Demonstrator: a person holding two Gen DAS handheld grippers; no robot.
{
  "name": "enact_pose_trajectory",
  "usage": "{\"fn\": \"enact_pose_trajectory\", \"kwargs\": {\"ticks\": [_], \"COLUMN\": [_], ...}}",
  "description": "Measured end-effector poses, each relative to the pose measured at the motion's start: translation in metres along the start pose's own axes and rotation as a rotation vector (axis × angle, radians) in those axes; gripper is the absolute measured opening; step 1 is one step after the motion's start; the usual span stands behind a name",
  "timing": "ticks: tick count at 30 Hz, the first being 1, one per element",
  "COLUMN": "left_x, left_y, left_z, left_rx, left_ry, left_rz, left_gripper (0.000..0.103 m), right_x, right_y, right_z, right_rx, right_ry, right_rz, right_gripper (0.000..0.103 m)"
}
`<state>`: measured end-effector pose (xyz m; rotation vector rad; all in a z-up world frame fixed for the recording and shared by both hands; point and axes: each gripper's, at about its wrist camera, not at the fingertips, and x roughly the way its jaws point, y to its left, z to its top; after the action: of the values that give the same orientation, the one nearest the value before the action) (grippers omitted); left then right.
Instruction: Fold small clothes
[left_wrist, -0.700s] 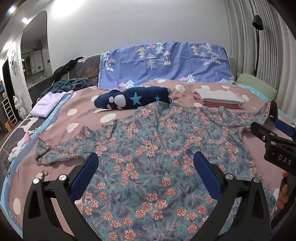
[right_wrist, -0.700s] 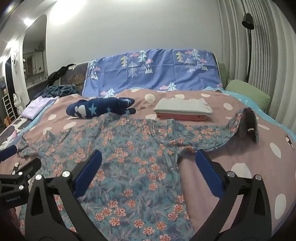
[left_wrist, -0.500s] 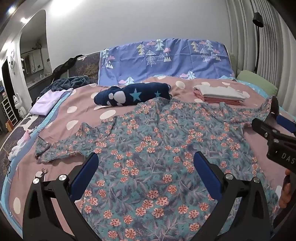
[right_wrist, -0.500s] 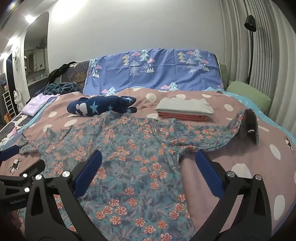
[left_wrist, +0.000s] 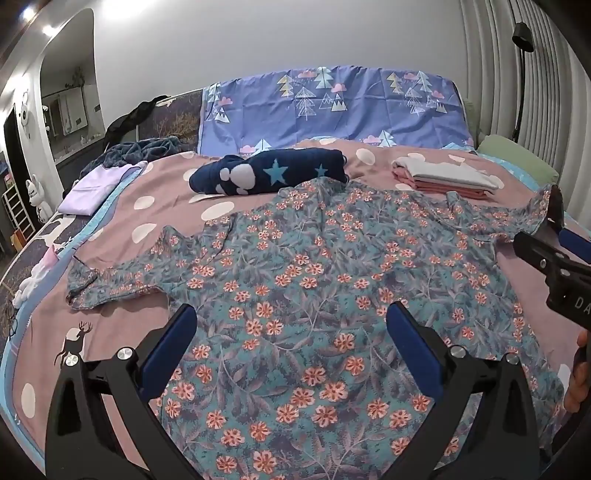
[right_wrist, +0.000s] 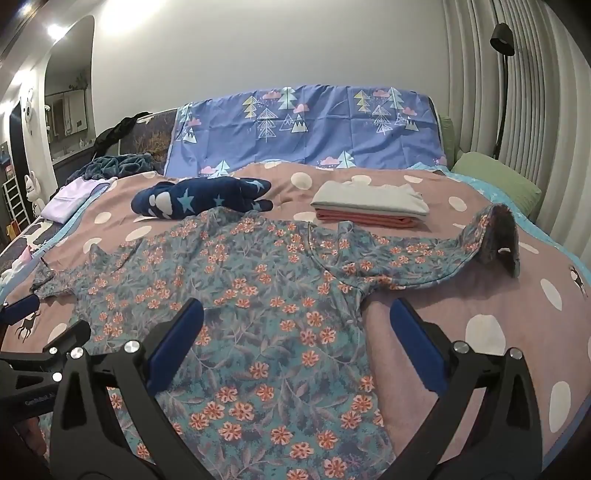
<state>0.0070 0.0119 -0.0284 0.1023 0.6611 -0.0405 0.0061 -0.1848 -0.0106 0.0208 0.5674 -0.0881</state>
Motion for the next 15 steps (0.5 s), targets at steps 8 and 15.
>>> {"fn": "enact_pose_trajectory", "kwargs": {"ticks": [8, 15], "left_x": [0.0046, 0.0072], "left_y": [0.0006, 0.0036], "left_z": [-0.004, -0.0051], "left_rx": [0.001, -0.016], "left_ry": [0.016, 0.022], "left_rz": [0.0, -0.02], "left_gripper": [0.102, 0.102], "right_x": [0.003, 0.004], "right_y": [-0.0005, -0.0003], "right_z": [-0.0022, -0.0029], "right_rx": [0.0, 0.002], "right_ry": [0.014, 0.016], "right_rz": [-0.003, -0.003], "right_gripper": [0.101, 0.101]}}
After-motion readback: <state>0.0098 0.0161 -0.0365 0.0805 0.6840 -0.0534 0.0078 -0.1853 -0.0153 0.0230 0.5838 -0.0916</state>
